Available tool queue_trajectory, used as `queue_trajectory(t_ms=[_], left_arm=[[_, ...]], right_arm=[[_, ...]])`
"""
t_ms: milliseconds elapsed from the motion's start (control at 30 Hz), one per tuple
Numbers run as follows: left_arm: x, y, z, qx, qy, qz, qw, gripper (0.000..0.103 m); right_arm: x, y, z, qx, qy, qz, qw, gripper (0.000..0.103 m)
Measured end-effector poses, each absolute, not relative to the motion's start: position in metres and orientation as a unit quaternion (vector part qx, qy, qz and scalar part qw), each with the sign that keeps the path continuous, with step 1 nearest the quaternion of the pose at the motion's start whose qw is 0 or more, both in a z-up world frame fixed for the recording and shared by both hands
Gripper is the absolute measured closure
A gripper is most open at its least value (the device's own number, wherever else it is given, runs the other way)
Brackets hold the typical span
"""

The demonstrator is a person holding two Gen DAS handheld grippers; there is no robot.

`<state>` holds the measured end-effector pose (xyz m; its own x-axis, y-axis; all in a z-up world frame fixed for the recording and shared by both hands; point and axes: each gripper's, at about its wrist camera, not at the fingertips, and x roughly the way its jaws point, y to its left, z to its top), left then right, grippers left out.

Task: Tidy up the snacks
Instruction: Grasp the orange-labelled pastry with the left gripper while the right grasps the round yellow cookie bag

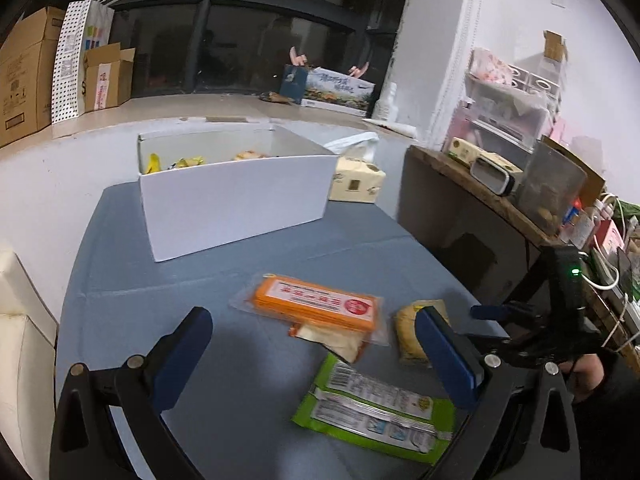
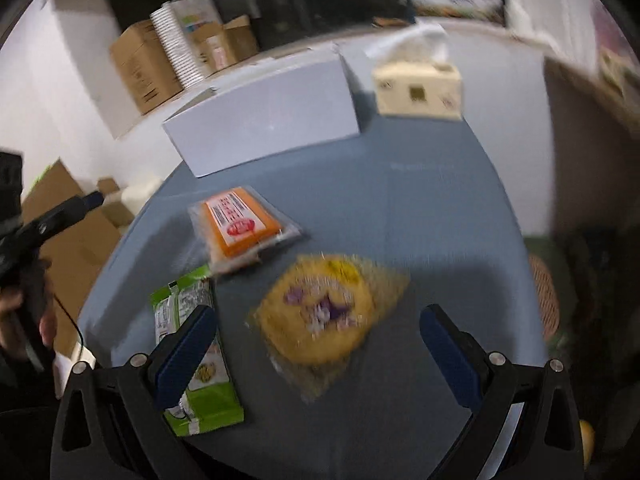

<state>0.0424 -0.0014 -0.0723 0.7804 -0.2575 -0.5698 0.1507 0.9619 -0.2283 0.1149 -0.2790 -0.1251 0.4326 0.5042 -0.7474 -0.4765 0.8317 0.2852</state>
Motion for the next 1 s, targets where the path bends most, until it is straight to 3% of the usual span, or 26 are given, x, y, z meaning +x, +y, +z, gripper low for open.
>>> queue_trajectory(t_ms=[533,567,633,733,833,1000], left_arm=[[0.044,-0.014,-0.08,-0.067,0.334,-0.109,0.934,0.0],[0.045,-0.015,-0.082,-0.066,0.337,-0.109,0.933,0.0],[0.048,-0.018,-0.088,-0.066,0.346,-0.114,0.929,0.0],[0.06,-0.02,-0.098,-0.081,0.373,-0.122,0.916,0.0],[0.08,-0.02,-0.112,-0.12,0.405,-0.124,0.898,0.0],[0.126,0.0,-0.142,-0.282,0.453,-0.094,0.84,0.0]], right_arm=[[0.13,-0.222,-0.158,-0.11,0.471,0.266,0.834,0.001],[0.13,-0.219,-0.158,-0.12,0.468,0.267,0.834,0.004],[0.128,-0.218,-0.155,-0.135,0.454,0.267,0.839,0.021],[0.128,-0.227,-0.151,-0.112,0.453,0.282,0.838,0.023],[0.126,-0.242,-0.141,-0.091,0.442,0.277,0.848,0.023],[0.116,-0.263,-0.12,-0.07,0.419,0.273,0.863,0.023]])
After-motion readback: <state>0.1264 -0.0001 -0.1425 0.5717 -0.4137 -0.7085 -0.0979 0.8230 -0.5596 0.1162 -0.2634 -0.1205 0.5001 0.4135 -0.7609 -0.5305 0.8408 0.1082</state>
